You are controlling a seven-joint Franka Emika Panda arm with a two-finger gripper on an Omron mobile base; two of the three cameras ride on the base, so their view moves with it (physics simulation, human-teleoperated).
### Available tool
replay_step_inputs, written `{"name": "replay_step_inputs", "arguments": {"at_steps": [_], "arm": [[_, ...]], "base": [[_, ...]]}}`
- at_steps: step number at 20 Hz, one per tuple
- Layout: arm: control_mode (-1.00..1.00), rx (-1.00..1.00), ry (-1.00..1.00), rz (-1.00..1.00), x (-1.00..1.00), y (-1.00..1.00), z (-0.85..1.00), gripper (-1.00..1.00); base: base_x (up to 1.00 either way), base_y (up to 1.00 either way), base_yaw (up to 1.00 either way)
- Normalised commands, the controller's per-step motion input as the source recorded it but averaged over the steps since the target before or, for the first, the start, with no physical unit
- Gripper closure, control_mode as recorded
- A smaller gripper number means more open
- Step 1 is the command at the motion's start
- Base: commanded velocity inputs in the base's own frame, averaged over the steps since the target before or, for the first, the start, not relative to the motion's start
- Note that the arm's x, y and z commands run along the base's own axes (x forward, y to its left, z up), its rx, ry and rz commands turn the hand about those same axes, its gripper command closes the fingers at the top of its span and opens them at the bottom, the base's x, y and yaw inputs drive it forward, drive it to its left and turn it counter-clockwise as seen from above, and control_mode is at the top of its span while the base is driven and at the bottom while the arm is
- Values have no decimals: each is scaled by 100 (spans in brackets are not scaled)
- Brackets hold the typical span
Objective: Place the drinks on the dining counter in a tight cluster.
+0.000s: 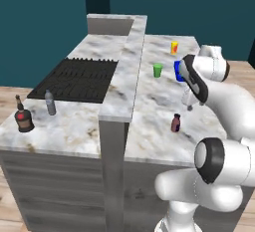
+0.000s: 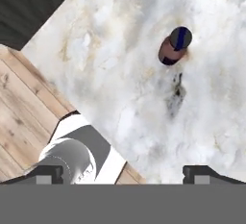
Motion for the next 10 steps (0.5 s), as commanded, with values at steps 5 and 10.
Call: {"name": "replay_step_inputs", "arguments": {"at_steps": [5,10], "arm": [[-100,12,-4,-45,-87,2,7,-100],[-100,1,-20,-9,-82,27,28,-100]], "base": [[0,0,0],[0,0,0]]}}
